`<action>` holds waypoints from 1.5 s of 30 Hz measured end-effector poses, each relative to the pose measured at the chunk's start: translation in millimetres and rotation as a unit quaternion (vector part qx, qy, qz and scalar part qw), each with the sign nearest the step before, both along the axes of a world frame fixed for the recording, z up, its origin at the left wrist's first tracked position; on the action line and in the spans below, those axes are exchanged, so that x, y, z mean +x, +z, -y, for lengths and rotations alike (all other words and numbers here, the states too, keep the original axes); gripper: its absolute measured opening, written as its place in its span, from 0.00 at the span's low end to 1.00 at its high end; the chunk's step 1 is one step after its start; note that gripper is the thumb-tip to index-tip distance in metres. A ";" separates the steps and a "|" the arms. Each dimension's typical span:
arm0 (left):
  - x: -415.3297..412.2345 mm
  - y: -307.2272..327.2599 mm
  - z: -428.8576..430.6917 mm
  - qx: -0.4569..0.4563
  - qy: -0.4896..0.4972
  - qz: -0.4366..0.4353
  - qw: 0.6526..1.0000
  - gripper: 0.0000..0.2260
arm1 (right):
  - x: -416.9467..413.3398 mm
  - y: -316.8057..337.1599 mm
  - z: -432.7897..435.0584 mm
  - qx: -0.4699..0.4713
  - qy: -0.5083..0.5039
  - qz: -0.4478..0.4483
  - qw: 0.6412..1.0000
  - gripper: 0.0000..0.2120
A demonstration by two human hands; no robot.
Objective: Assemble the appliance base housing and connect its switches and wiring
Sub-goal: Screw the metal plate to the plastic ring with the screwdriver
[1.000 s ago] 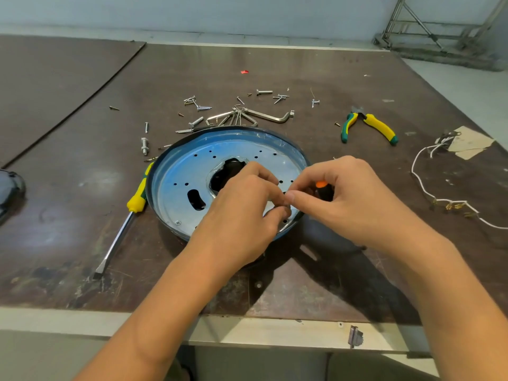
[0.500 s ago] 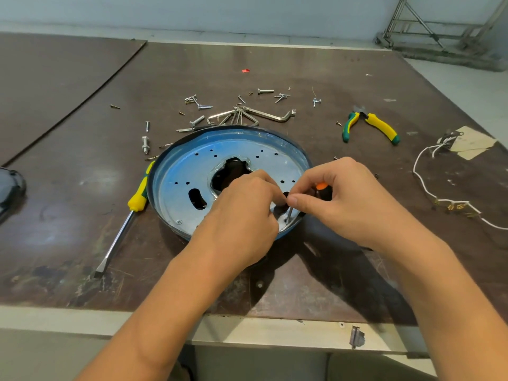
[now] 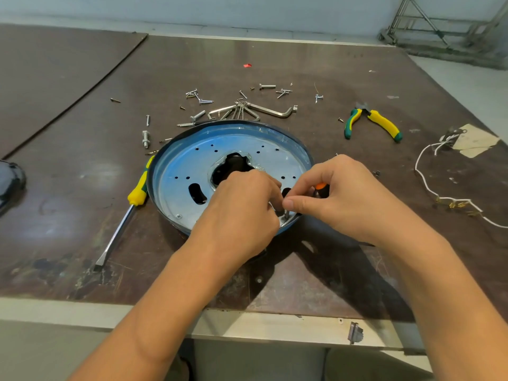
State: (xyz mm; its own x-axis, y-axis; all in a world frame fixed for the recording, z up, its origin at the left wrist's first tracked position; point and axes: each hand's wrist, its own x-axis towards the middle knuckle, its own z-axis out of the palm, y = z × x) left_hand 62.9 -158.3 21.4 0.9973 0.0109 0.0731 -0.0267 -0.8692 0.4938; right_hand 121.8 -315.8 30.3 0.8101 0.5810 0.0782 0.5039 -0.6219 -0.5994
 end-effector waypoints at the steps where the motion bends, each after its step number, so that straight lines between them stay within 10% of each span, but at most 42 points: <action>1: -0.4 -0.3 0.3 -0.002 0.004 0.002 1.000 0.16 | -0.1 0.4 -0.2 0.000 0.005 -0.002 1.000 0.10; 18: -0.4 -5.1 -5.7 -0.059 -0.020 0.027 0.998 0.12 | 6.1 -3.4 6.7 0.042 -0.009 -0.004 0.999 0.07; 22: 0.3 -2.6 -7.2 -0.077 -0.033 0.012 0.996 0.07 | 8.9 -10.4 6.7 0.109 -0.048 -0.025 0.993 0.20; 45: 8.6 11.4 -2.3 0.003 -0.063 -0.052 0.997 0.04 | 16.2 -23.2 0.7 0.021 -0.128 0.039 0.991 0.18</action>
State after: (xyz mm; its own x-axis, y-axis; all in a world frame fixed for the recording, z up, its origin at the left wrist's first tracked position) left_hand 71.5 -156.0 32.8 0.9930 -0.1146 -0.0302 -0.0847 -0.8647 0.4951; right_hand 137.9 -316.5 7.1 0.9212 0.3519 0.1659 0.3782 -0.7101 -0.5939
